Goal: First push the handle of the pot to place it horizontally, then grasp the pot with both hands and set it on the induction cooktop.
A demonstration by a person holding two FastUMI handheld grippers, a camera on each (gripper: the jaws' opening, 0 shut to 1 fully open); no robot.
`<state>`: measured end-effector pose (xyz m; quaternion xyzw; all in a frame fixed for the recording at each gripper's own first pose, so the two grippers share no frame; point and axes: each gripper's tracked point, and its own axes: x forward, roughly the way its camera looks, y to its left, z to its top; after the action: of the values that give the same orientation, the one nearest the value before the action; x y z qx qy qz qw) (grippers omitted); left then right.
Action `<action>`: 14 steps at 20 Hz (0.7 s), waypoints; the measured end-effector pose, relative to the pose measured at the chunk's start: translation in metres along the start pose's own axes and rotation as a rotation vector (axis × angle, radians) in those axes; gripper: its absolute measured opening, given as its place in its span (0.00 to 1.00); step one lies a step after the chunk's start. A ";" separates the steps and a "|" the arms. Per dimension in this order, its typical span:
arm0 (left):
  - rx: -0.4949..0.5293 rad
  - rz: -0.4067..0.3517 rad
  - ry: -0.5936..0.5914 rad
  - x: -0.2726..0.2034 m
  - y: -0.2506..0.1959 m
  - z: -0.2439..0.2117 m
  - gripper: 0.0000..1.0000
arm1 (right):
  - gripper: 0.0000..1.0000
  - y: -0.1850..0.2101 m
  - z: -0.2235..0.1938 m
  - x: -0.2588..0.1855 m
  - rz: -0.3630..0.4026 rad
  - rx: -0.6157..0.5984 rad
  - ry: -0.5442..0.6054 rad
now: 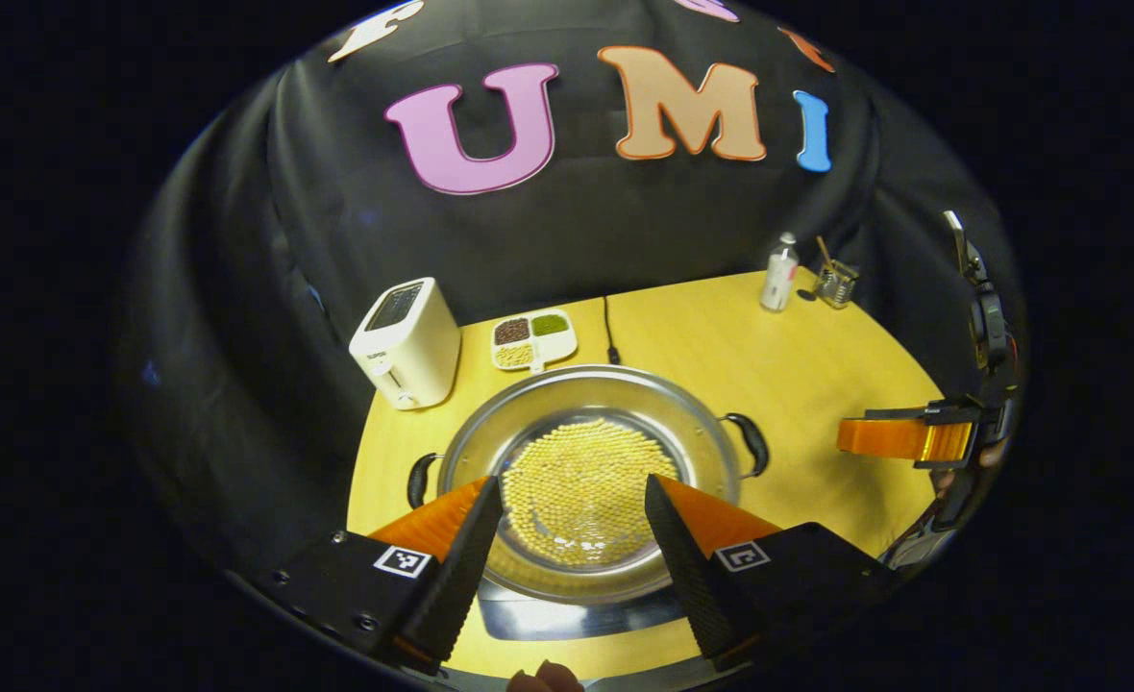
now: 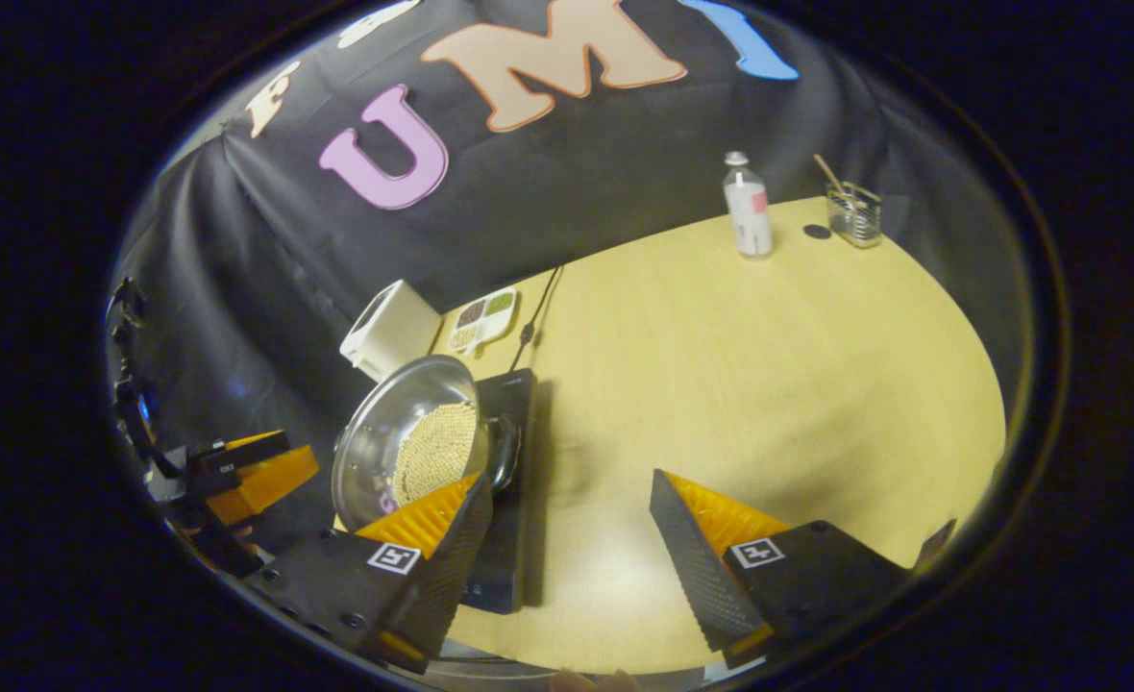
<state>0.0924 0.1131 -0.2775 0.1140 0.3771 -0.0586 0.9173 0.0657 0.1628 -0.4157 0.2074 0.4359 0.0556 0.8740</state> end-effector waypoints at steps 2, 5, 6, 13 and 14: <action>-0.044 -0.021 -0.094 -0.028 -0.015 0.020 0.92 | 0.94 0.001 0.007 -0.026 -0.010 -0.017 -0.053; -0.058 -0.012 -0.265 -0.089 -0.015 0.050 0.91 | 1.00 0.019 0.021 -0.078 -0.010 -0.162 -0.169; -0.055 0.003 -0.336 -0.112 -0.013 0.063 0.90 | 0.93 0.029 0.027 -0.099 -0.011 -0.204 -0.217; -0.172 -0.077 -0.589 -0.229 -0.065 0.088 0.87 | 0.94 0.065 0.073 -0.274 -0.079 -0.427 -0.548; -0.187 -0.087 -0.623 -0.242 -0.071 0.096 0.86 | 0.94 0.065 0.075 -0.286 -0.081 -0.445 -0.560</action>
<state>-0.0281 0.0249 -0.0522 -0.0104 0.0865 -0.0947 0.9917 -0.0460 0.1188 -0.1376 0.0017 0.1647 0.0553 0.9848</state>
